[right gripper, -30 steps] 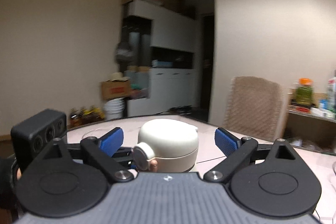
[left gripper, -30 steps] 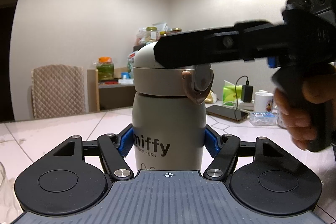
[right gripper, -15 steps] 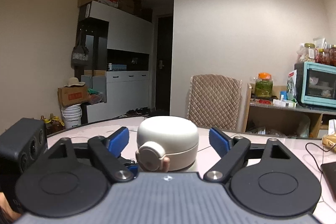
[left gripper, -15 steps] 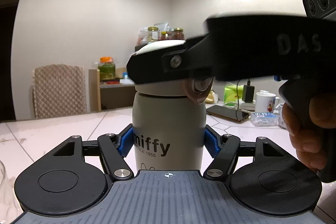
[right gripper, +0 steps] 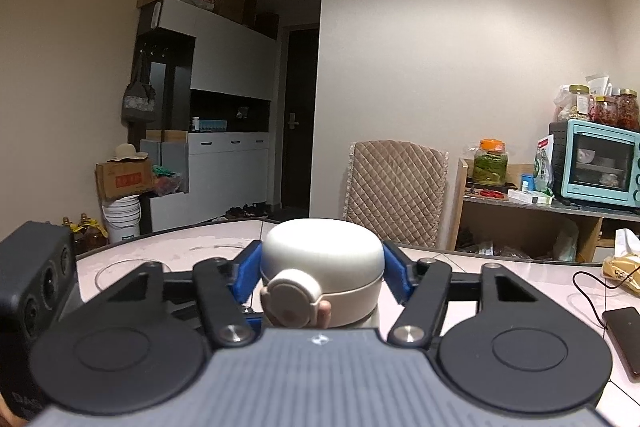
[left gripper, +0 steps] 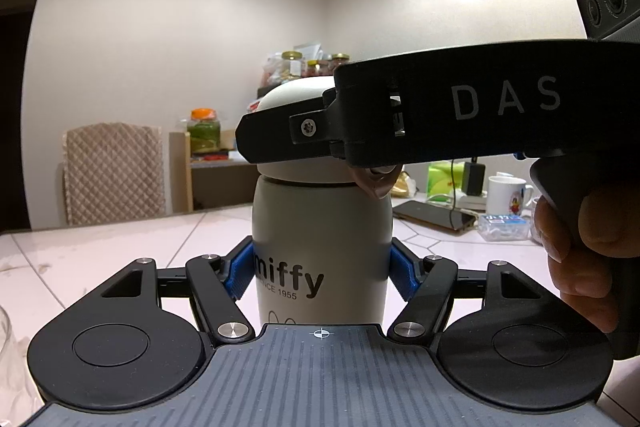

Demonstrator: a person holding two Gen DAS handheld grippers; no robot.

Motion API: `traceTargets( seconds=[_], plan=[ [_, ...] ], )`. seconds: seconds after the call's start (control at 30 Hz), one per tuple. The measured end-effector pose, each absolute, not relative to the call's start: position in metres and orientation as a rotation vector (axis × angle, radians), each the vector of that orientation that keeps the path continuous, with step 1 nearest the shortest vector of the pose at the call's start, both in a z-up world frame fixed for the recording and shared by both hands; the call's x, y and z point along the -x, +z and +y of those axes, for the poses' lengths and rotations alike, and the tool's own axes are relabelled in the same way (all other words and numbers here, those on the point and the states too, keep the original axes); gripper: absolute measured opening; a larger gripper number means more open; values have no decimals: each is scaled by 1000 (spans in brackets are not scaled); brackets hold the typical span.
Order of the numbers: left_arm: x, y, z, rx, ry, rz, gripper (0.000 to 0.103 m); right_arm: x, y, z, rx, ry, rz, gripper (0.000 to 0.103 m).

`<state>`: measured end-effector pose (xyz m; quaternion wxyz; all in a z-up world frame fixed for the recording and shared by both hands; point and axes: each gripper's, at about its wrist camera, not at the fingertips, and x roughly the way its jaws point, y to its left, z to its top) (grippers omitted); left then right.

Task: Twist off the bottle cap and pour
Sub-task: 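Open the right tool, rotate back, and regrip the cap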

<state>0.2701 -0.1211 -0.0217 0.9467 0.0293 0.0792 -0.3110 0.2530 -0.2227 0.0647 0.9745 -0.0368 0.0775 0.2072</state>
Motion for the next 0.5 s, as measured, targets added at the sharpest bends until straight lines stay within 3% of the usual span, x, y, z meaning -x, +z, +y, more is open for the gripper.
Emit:
traceTargets(
  seconds=[0.5],
  plan=[
    [-247,-37,-130,-58,-639,157,72,-282,65,-270,84,780,130,65]
  ],
)
